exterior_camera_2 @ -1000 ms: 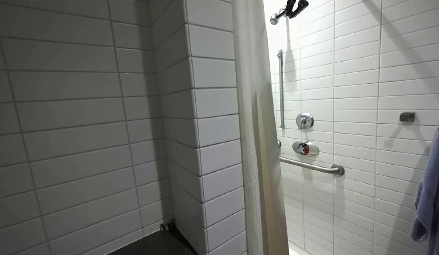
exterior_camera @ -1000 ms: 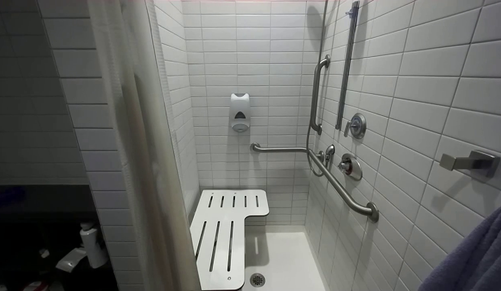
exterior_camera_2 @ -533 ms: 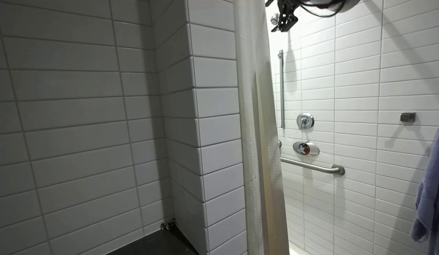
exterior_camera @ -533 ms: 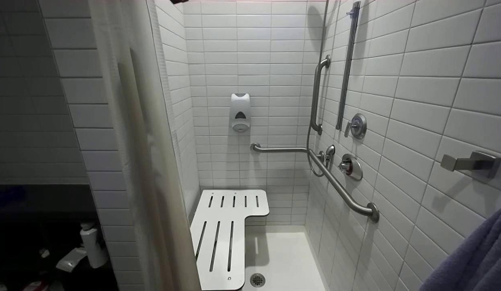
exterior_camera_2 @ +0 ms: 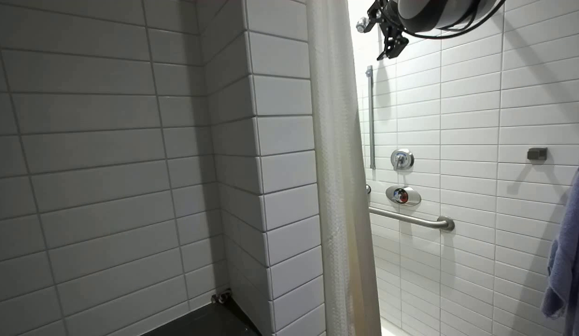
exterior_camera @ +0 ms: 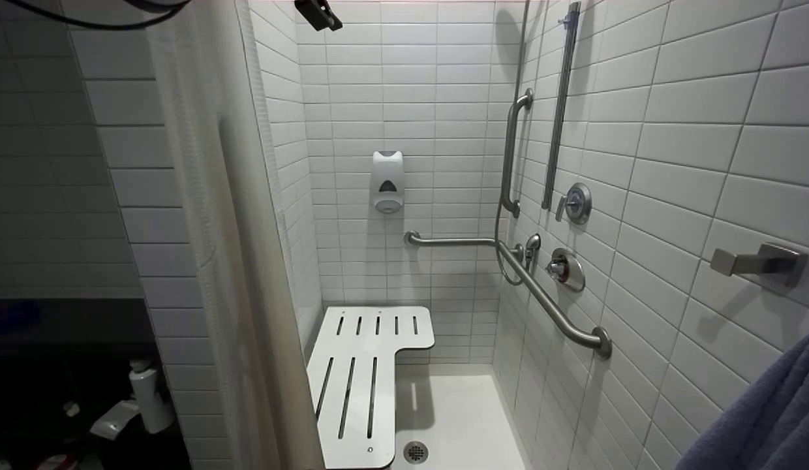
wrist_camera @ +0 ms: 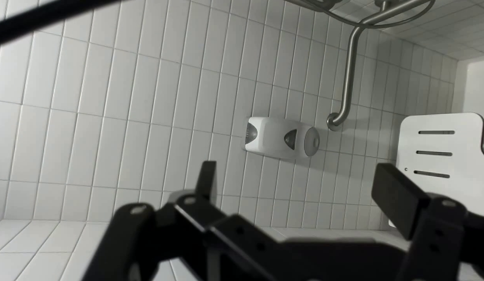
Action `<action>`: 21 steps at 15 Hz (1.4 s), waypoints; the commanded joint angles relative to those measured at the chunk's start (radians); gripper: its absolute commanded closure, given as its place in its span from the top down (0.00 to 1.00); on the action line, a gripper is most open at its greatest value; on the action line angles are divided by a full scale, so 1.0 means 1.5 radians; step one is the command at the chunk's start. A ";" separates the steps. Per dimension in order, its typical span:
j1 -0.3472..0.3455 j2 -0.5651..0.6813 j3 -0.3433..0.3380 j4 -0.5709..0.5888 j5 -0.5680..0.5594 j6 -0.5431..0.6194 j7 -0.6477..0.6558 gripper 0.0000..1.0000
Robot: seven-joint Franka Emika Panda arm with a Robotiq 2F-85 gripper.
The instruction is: Move the shower curtain to the right
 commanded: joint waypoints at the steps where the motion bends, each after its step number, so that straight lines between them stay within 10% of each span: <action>1: 0.028 0.000 -0.026 0.002 -0.037 -0.002 0.030 1.00; 10: -0.158 -0.034 0.079 0.041 -0.277 -0.255 0.092 1.00; 21: 0.004 -0.004 0.018 0.140 -0.585 -0.714 0.033 1.00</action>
